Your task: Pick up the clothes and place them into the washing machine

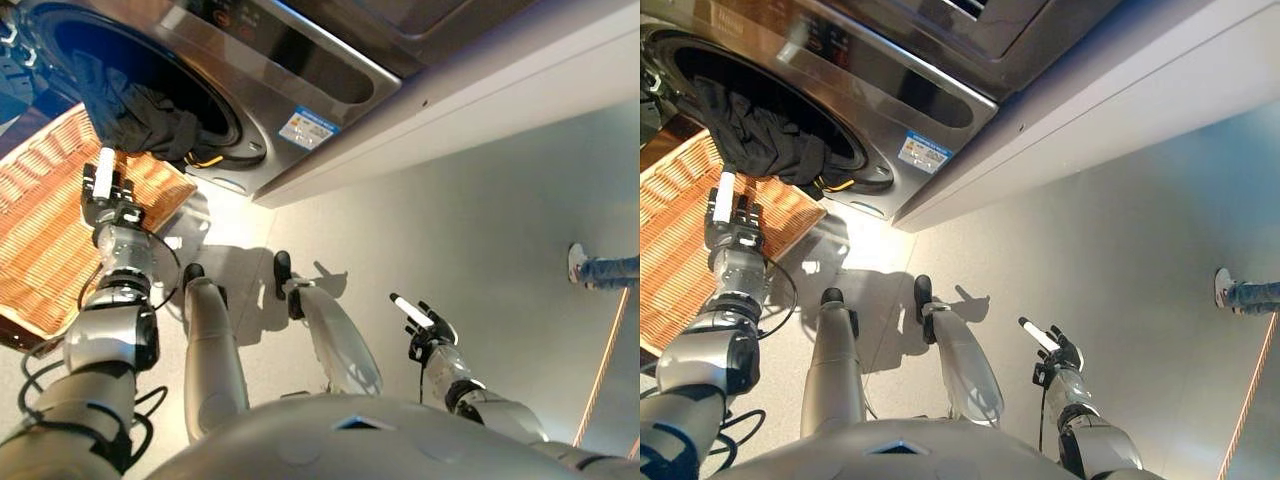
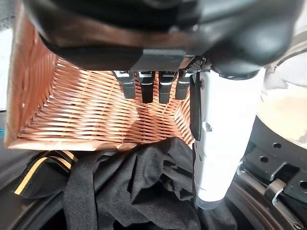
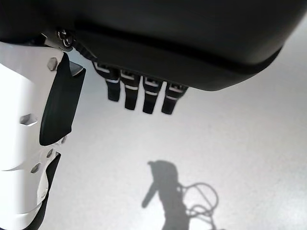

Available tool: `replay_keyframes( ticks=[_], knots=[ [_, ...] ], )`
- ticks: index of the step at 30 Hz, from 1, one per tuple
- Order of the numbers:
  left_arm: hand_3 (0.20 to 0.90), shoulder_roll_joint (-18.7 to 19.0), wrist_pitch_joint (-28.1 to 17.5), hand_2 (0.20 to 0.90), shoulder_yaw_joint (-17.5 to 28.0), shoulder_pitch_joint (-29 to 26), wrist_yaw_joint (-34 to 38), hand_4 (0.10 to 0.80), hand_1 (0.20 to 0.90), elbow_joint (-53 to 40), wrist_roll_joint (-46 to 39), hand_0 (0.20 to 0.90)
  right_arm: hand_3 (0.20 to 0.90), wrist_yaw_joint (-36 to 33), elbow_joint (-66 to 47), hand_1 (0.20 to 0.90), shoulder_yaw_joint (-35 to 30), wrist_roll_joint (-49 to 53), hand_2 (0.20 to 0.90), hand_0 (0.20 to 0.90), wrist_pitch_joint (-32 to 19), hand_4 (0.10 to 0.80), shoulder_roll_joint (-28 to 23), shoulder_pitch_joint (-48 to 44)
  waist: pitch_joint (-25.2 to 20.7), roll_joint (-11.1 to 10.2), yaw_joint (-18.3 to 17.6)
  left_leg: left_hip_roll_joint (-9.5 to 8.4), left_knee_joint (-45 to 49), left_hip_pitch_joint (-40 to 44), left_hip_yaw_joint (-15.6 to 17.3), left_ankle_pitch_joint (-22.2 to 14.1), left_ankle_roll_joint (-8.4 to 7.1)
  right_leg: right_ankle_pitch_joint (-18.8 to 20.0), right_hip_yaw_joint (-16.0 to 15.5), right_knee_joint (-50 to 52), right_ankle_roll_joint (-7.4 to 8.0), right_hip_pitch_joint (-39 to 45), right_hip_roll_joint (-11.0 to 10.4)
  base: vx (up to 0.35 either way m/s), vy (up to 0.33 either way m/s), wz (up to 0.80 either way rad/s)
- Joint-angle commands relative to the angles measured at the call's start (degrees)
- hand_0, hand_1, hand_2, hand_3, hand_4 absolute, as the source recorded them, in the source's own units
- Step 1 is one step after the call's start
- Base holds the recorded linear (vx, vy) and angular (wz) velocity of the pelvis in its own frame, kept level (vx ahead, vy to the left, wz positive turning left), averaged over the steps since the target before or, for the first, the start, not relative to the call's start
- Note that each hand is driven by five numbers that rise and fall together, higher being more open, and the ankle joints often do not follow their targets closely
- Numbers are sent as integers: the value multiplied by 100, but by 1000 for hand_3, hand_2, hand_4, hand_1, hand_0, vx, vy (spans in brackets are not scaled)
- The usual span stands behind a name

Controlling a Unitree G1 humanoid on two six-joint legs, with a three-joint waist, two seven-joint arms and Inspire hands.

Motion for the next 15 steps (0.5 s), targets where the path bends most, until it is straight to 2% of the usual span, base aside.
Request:
replay_keyframes(
  ticks=[1,9,15],
  knots=[
    [900,301,-315,900,-64,-372,-52,800,900,12,284,900,900,-333,311,900,15,203,900,900,-236,800,-661,20,-243,209,-70,20,-37,-155,-92,37,-28,-240,-241,226,-132,-71,261,7,19,-5],
    [900,435,-367,900,-80,-553,-23,800,900,-58,292,900,900,-337,364,900,-1,158,900,900,-230,800,-708,8,-362,237,-130,34,-61,-143,21,-16,32,-185,-128,120,-106,-57,277,19,27,-5],
    [900,356,-423,900,-160,-631,-15,800,900,-213,302,900,900,-325,358,900,29,118,900,900,-223,800,-676,-10,-378,290,-140,-5,-136,-104,102,-12,66,-106,-47,1,-86,-24,254,21,35,-7]
  ],
)
